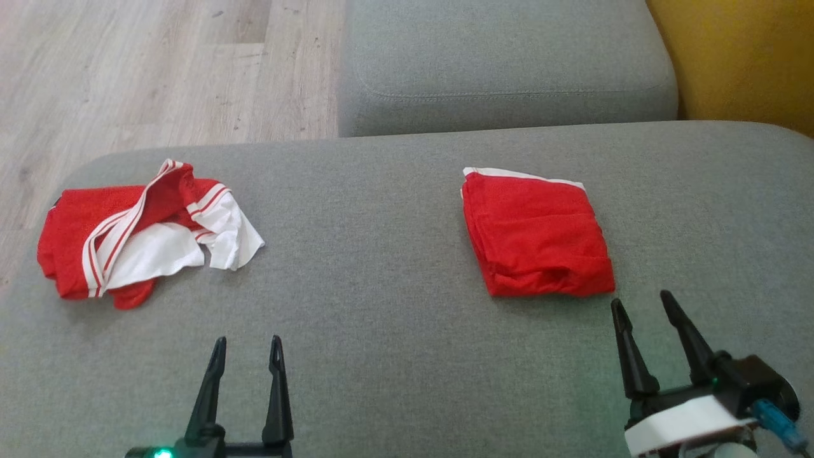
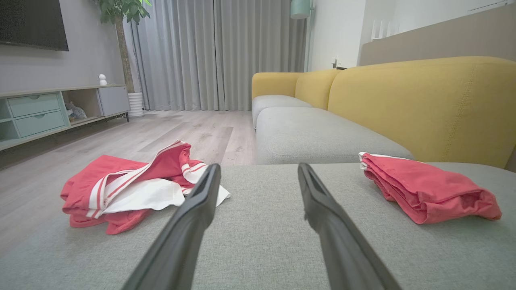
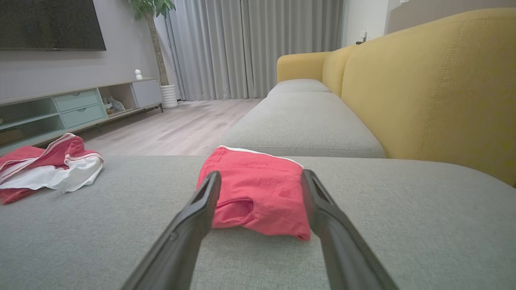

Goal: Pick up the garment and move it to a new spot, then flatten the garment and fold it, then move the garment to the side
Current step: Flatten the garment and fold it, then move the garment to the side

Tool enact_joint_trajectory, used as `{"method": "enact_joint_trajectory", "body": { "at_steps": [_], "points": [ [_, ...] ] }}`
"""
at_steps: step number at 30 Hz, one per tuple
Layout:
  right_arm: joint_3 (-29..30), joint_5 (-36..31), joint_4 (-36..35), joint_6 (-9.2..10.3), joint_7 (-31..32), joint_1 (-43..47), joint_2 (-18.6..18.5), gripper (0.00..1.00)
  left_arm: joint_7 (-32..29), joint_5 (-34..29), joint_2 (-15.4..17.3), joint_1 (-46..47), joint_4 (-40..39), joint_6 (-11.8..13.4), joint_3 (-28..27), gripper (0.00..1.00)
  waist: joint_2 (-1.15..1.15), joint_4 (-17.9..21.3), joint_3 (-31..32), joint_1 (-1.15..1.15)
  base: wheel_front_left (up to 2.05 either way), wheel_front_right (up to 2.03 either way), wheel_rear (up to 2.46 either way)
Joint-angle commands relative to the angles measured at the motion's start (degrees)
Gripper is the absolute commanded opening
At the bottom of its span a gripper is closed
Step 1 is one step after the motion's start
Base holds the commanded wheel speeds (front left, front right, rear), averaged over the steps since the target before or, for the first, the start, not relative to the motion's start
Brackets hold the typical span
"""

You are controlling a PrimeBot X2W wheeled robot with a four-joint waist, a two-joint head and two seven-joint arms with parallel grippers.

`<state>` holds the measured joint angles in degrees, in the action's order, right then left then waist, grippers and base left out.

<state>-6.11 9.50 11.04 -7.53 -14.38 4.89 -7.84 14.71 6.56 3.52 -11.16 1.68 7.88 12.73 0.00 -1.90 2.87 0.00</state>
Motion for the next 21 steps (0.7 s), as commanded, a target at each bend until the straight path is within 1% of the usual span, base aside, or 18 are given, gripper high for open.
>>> {"method": "enact_joint_trajectory", "body": {
  "at_steps": [1,10,21],
  "points": [
    [-1.1,-0.8,-1.3,0.04,-0.6,-0.8,-0.2,1.0,0.3,-0.2,-0.6,1.8,-1.7,0.1,-2.1,1.0,0.0,0.0,0.1,0.0,0.0,0.0,0.0],
    [-1.3,-1.5,-0.7,0.04,-0.6,-0.5,0.2,1.0,0.3,-0.5,-0.6,1.9,-1.3,-0.3,-2.1,1.0,0.0,0.2,0.5,0.0,0.0,0.0,0.0],
    [-1.7,-2.2,-0.2,0.04,-0.6,-0.3,0.8,1.0,0.3,1.8,-0.6,1.7,-1.1,-0.1,-1.7,1.0,0.0,1.0,1.3,0.0,0.0,0.0,0.0]
  ]
}}
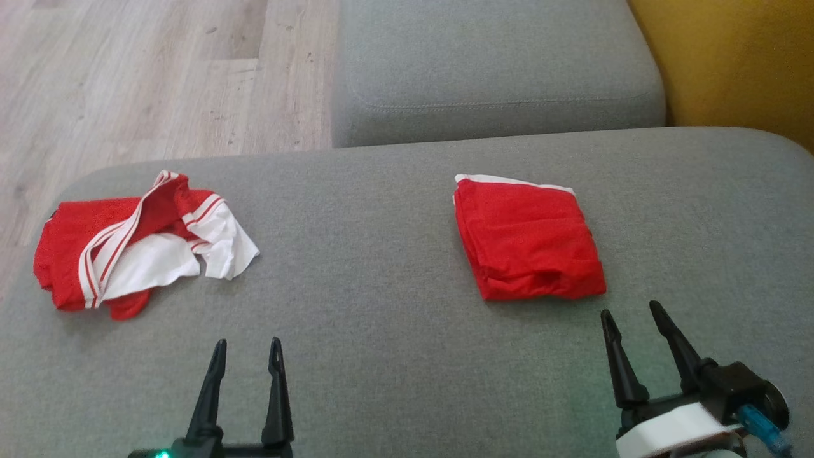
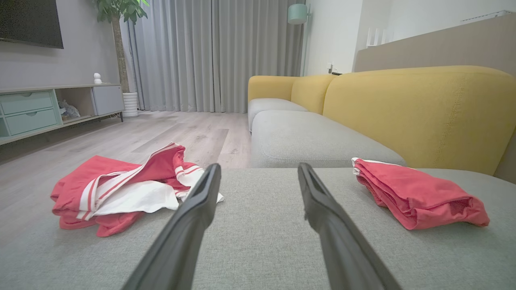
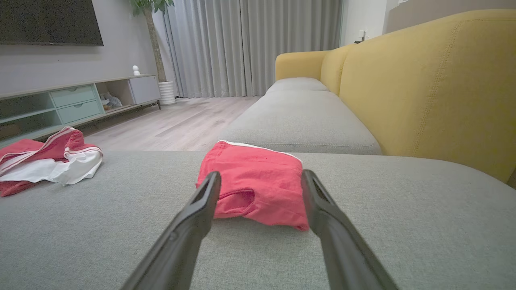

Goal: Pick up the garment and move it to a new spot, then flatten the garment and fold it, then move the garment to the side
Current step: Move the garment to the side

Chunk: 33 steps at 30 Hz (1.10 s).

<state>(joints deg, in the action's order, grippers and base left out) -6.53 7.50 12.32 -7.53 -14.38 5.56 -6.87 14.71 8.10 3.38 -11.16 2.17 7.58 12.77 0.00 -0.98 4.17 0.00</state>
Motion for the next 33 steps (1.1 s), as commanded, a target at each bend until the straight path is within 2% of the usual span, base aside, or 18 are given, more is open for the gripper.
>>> {"method": "enact_joint_trajectory", "body": {
  "at_steps": [1,10,17,21,24,27,33],
  "points": [
    [-1.3,-0.1,-1.5,0.04,-0.6,-1.0,-0.1,1.0,0.3,0.3,-0.5,1.7,-1.5,0.3,-1.8,1.0,0.0,0.2,0.1,0.0,0.0,0.0,0.0],
    [-1.3,0.2,-0.7,0.04,-0.6,-1.8,-0.2,1.0,0.3,1.9,-0.5,1.8,-1.1,0.5,-1.3,1.0,0.0,1.8,-1.2,0.0,0.0,0.0,0.0],
    [-2.4,1.6,1.4,0.04,-0.6,-5.3,-1.1,1.0,0.3,1.8,-0.5,2.9,-1.6,1.0,-0.8,1.0,0.0,2.8,-4.9,0.0,0.0,0.0,0.0],
    [-2.9,3.5,3.8,0.04,-0.6,-10.5,-2.5,1.0,0.3,0.8,-0.5,4.8,-2.7,1.2,-0.7,1.0,0.0,3.1,-9.2,0.0,0.0,0.0,0.0],
    [-1.4,4.8,8.6,0.04,-0.1,-15.8,-3.3,1.0,0.3,0.3,-0.5,6.4,-3.1,1.2,-0.5,1.0,0.0,3.0,-11.8,0.0,0.0,0.0,0.0],
    [-1.4,6.6,12.6,0.04,3.4,-21.7,-4.4,1.0,0.3,0.1,-0.5,8.2,-3.2,1.0,0.2,1.0,0.0,2.5,-14.6,0.0,0.0,0.0,0.0],
    [-5.1,11.7,18.6,0.04,9.4,-31.7,-8.9,1.0,0.3,0.4,-0.5,12.1,-2.8,0.5,1.8,1.0,0.0,0.8,-19.2,0.0,0.0,0.0,0.0]
  ]
}}
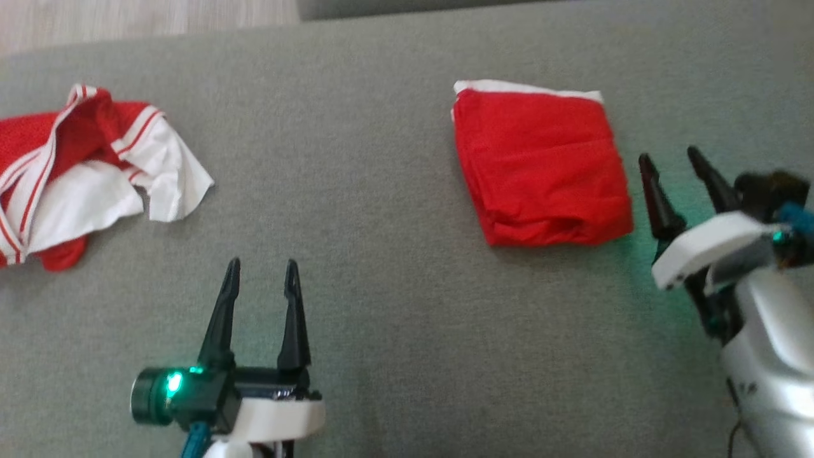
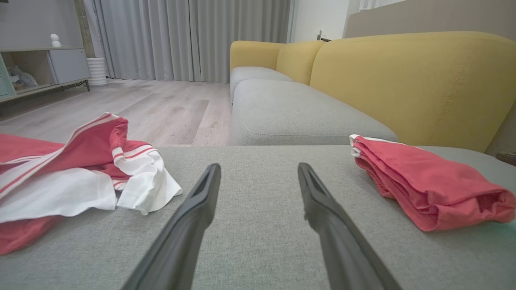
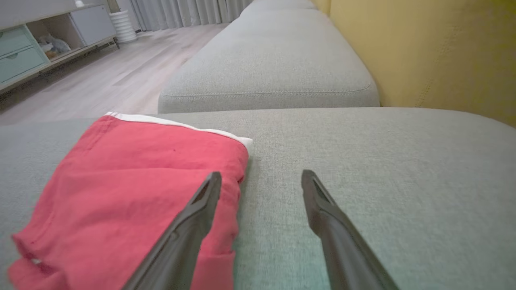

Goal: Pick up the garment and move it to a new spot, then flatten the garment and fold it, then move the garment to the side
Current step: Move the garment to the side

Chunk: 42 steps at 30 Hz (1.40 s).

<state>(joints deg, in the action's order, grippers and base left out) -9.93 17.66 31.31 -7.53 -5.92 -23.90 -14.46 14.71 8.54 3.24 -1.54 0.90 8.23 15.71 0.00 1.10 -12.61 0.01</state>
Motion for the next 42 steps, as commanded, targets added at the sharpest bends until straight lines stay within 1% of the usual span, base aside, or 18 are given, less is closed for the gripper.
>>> {"method": "enact_joint_trajectory", "body": {
  "at_steps": [1,4,7,8,9,10,11,16,22,23,24,29,36,37,39,40,41,42],
  "points": [
    [-2.4,2.9,0.8,0.04,2.1,-3.5,-1.9,1.0,0.3,0.0,-0.4,3.1,-1.5,-0.2,-0.8,1.0,0.0,-1.6,-3.1,-0.01,0.0,0.0,0.0],
    [-5.2,6.8,3.6,0.04,5.4,-6.3,-3.3,1.0,0.3,0.3,-0.4,4.8,-1.0,-0.2,0.1,1.0,0.0,-2.5,-4.7,-0.01,0.0,0.0,0.0],
    [-7.4,9.9,4.9,0.04,7.7,-7.5,-3.7,1.0,0.3,0.7,-0.4,5.8,-0.8,-0.1,0.6,1.0,0.0,-3.0,-5.5,-0.01,0.0,0.0,0.0],
    [-8.8,11.6,5.3,0.04,8.9,-7.9,-3.8,0.87,0.3,0.9,-0.4,6.2,-0.7,0.0,0.8,1.0,0.0,-3.1,-5.8,-0.01,0.0,0.0,0.0],
    [-10.4,13.3,5.5,0.04,9.9,-8.1,-4.0,0.52,0.3,1.0,-0.4,6.6,-0.6,0.1,1.0,1.0,0.0,-3.2,-6.1,-0.01,0.0,0.0,0.0],
    [-11.7,14.6,5.6,0.04,10.4,-8.4,-4.4,0.1,0.3,1.2,-0.4,6.8,-0.5,0.3,1.1,1.0,0.0,-3.2,-6.3,-0.01,0.0,0.0,0.0],
    [-12.8,15.8,5.6,0.04,10.6,-8.7,-4.8,0.0,0.3,1.3,-0.4,7.1,-0.4,0.4,1.2,1.0,0.0,-3.2,-6.4,-0.01,0.0,0.0,0.0],
    [-15.8,18.3,5.1,0.04,8.7,-10.5,-8.4,0.0,0.3,1.4,-0.4,7.9,-0.7,0.8,0.9,1.0,0.0,-1.5,-7.5,-0.01,0.0,0.0,0.0],
    [-17.0,16.6,4.1,0.04,9.6,-13.4,-16.7,0.0,0.3,0.1,-0.4,9.8,-1.5,-0.1,-0.8,1.0,0.0,2.6,-11.2,-0.01,0.0,0.0,0.0],
    [-16.7,16.2,3.9,0.04,9.8,-13.9,-18.4,0.0,0.3,-0.2,-0.4,10.5,-1.6,-0.4,-1.2,1.0,0.0,3.1,-12.0,-0.01,0.0,0.0,0.0],
    [-16.2,15.0,3.5,0.04,10.2,-14.8,-22.0,0.0,0.3,-1.1,-0.3,12.0,-1.8,-1.1,-1.6,1.0,0.0,4.1,-13.9,-0.01,0.0,0.0,0.0],
    [-14.0,10.7,3.0,0.04,11.2,-17.1,-30.6,0.0,0.3,-3.4,-0.1,16.4,-3.0,-3.1,-1.1,1.0,0.0,5.6,-19.2,-0.01,0.0,0.0,0.0],
    [-8.3,3.6,4.1,0.04,10.6,-20.1,-37.7,0.0,0.3,-5.2,0.1,21.6,-3.4,-4.7,-0.1,1.0,0.0,5.7,-24.7,-0.01,0.0,0.0,0.0],
    [-6.3,1.9,4.4,0.04,10.9,-20.3,-38.6,0.0,0.3,-5.3,0.0,22.4,-3.5,-5.0,0.2,1.0,0.0,5.6,-25.6,-0.01,0.0,0.0,0.0],
    [-4.6,0.1,4.5,0.04,11.6,-20.2,-39.1,0.0,0.3,-5.3,0.0,22.9,-3.4,-5.1,0.5,1.0,0.0,5.4,-25.9,-0.01,0.0,0.0,0.0],
    [-3.7,-1.0,4.6,0.04,12.0,-20.1,-39.3,0.36,0.3,-5.3,-0.1,23.1,-3.4,-5.1,0.7,1.0,0.0,5.4,-25.9,-0.01,0.0,0.0,0.0],
    [-2.7,-2.4,4.6,0.04,12.1,-20.0,-39.3,1.0,0.3,-5.2,-0.1,23.2,-3.2,-5.1,0.8,1.0,0.0,5.3,-25.9,-0.01,0.0,0.0,0.0],
    [-1.5,-3.8,4.4,0.04,11.8,-20.0,-39.0,1.0,0.3,-5.1,-0.1,23.4,-3.1,-5.2,0.8,1.0,0.0,5.2,-25.7,-0.01,0.0,0.0,0.0]
  ]
}}
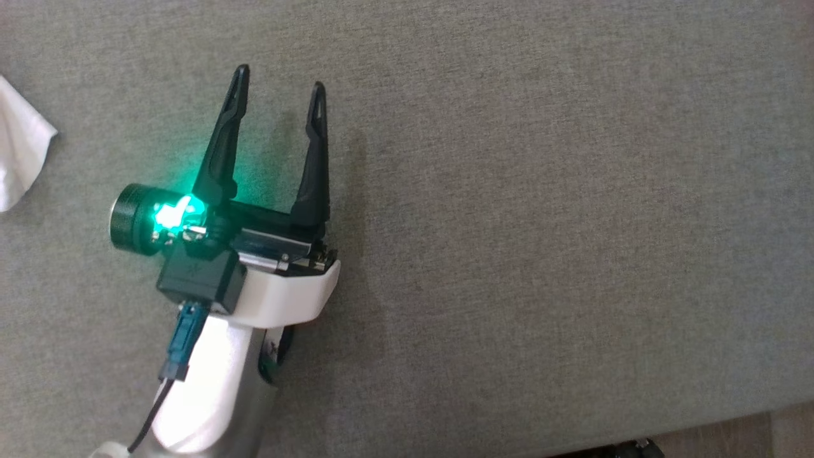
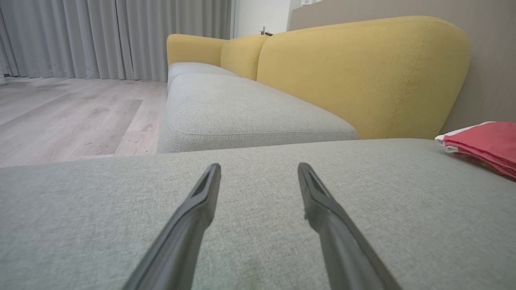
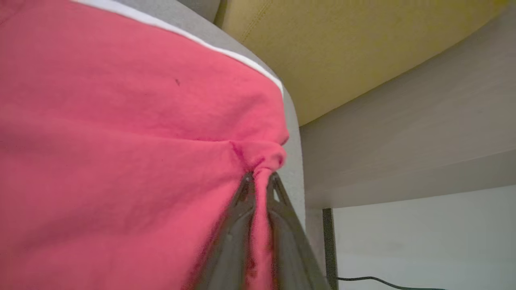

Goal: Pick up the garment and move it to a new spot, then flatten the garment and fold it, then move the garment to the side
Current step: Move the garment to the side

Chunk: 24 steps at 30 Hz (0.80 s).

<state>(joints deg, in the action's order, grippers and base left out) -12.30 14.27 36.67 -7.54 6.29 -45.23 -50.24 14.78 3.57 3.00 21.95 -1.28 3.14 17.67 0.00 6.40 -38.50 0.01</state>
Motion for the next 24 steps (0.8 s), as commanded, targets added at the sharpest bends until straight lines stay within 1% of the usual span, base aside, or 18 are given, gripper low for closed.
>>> {"method": "enact_joint_trajectory", "body": {
  "at_steps": [1,4,5,7,9,11,14,17,20,24],
  "points": [
    [2.1,-2.0,-1.2,0.05,-0.6,1.4,-2.7,1.0,0.2,0.0,0.1,-0.1,-0.7,-0.2,-1.1,1.0,0.0,-0.2,0.5,-0.01,0.0,0.0,0.0],
    [5.3,-6.0,-2.8,0.05,-1.6,2.0,0.5,1.0,0.2,0.6,0.1,-0.5,-0.2,0.1,-1.4,1.0,0.0,-0.5,2.1,-0.01,0.0,0.0,0.0],
    [5.3,-6.0,-2.8,0.05,-1.6,2.0,0.5,1.0,0.2,0.6,0.1,-0.5,-0.2,0.1,-1.4,1.0,0.0,-0.5,2.1,-0.01,0.0,0.0,0.0],
    [7.2,-7.7,-4.6,0.05,-2.2,2.7,4.1,1.0,0.2,1.0,0.0,-1.2,0.3,0.4,-1.7,1.0,0.0,-0.7,3.6,-0.01,0.0,0.0,0.0],
    [9.1,-8.3,-6.5,0.05,-3.0,4.0,8.8,1.0,0.2,1.5,0.0,-2.2,0.8,0.9,-2.2,1.0,0.0,-0.9,5.5,-0.01,0.0,0.0,0.0],
    [9.5,-9.1,-8.5,0.05,-4.4,6.3,13.0,1.0,0.2,2.2,0.0,-3.5,1.7,1.3,-2.7,1.0,0.0,-1.2,7.6,-0.01,0.0,0.0,0.0],
    [8.8,-9.8,-10.7,0.05,-7.1,9.9,19.3,1.0,0.2,3.0,-0.1,-5.5,3.4,1.9,-3.4,1.0,0.0,-1.8,11.5,-0.01,0.0,0.0,0.0],
    [5.9,-9.9,-11.3,0.05,-10.4,13.8,25.2,1.0,0.2,4.1,-0.1,-7.8,5.0,2.5,-4.1,1.0,0.0,-2.6,15.9,-0.01,0.0,0.0,0.0],
    [2.7,-8.6,-9.9,0.05,-14.6,18.0,30.4,1.0,0.2,5.8,-0.1,-10.2,6.2,3.2,-4.2,1.0,0.0,-3.6,20.2,-0.01,0.0,0.0,0.0],
    [-0.8,-6.0,-6.1,0.05,-19.6,22.6,36.3,1.0,0.2,7.2,-0.1,-13.0,7.7,4.0,-4.2,1.0,0.0,-5.3,25.9,-0.01,0.0,0.0,0.0]
  ]
}}
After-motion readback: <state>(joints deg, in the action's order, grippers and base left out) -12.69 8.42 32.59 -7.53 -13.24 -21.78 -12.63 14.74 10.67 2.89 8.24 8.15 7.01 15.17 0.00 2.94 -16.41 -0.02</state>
